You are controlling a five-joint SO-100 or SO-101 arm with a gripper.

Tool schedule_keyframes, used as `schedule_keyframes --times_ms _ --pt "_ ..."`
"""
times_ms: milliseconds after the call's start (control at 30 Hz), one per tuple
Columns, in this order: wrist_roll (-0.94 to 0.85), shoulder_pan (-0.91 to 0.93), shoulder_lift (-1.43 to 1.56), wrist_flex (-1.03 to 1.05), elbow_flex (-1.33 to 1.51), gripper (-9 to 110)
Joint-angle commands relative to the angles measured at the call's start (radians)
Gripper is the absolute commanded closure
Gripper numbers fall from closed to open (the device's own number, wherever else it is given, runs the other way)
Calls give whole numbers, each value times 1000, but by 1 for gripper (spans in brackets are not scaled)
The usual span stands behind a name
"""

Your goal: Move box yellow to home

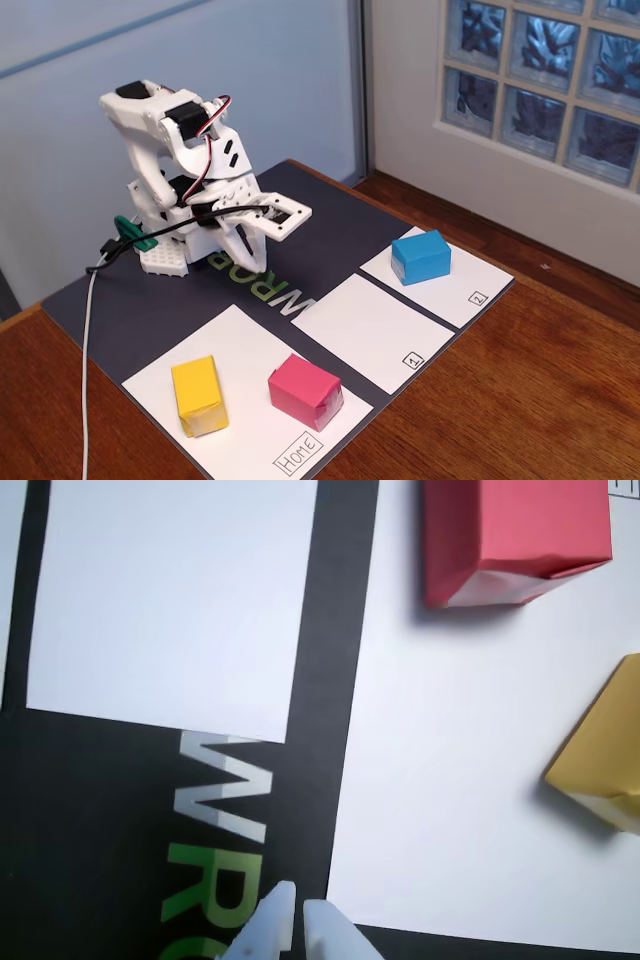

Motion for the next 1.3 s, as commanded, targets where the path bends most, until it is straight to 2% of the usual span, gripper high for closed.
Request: schedule_keyframes --times_ms 0,233,400,667,1000,1267 --pt "5 -69 118 57 60 102" --pt "-14 -137 434 218 267 102" --pt "69 -178 546 371 318 102" --pt "218 -153 591 379 416 102" --pt "176 -117 727 370 575 102" --pt "170 -133 746 373 581 102"
